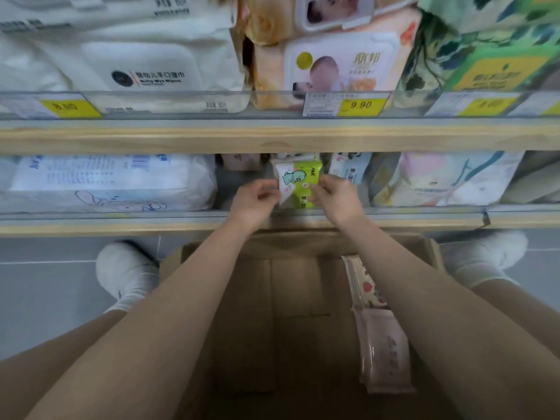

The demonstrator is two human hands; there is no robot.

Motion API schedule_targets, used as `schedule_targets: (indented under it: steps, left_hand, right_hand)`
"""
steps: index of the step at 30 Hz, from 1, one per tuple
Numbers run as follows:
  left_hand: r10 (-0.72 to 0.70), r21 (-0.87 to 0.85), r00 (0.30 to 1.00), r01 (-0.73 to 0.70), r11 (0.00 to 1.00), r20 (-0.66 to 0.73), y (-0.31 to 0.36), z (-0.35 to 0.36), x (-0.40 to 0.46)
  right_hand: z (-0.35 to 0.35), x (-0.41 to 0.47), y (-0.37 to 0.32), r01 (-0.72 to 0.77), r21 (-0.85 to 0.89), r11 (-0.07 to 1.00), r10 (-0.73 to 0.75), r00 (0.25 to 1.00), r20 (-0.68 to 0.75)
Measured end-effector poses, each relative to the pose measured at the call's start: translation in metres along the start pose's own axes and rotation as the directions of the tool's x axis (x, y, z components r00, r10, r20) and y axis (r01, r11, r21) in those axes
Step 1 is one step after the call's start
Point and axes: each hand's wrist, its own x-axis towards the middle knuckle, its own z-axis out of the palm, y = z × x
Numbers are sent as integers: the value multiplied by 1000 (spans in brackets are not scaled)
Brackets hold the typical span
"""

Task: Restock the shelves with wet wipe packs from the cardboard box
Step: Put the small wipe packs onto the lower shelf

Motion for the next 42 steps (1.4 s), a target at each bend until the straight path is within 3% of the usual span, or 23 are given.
schedule_targets:
  steps: [4,8,12,16,19,25,31,37,42]
  left_hand:
    - [-20,51,999,23,998,-48,0,2,9]
    - [26,192,998,-13,981,-63,3,-3,1]
    - [244,305,969,-217,927,-50,11,-2,-36]
    - [509,415,857,-491,766,74,23,17,-76]
    - [560,429,812,-571,700,167,26,50,-99]
    - [354,468,868,-488,737,347,-14,117,-115]
    - [79,555,919,-299,776,385,-46,161,-112]
    - [-204,490,941,49,871,268,-70,199,-84]
    - [-288,361,947,222,906,140,-67,224,-74]
  right_hand:
    - [0,7,1,-82,69,994,78,995,56]
    - [-12,0,-4,-63,-28,998,65,995,76]
    - [-46,-32,-6,-2,-132,991,5,1000,21]
    - [-87,-85,5,57,-173,983,-66,997,-48]
    - [-117,-121,26,44,-224,974,-73,989,-126]
    - [-136,-163,90,-81,-287,954,8,969,-247]
    - [-110,-172,119,-153,-221,963,97,965,-242]
    - [-106,-169,127,-143,-175,974,96,962,-256]
    - [-106,-169,132,-144,-109,984,112,958,-263]
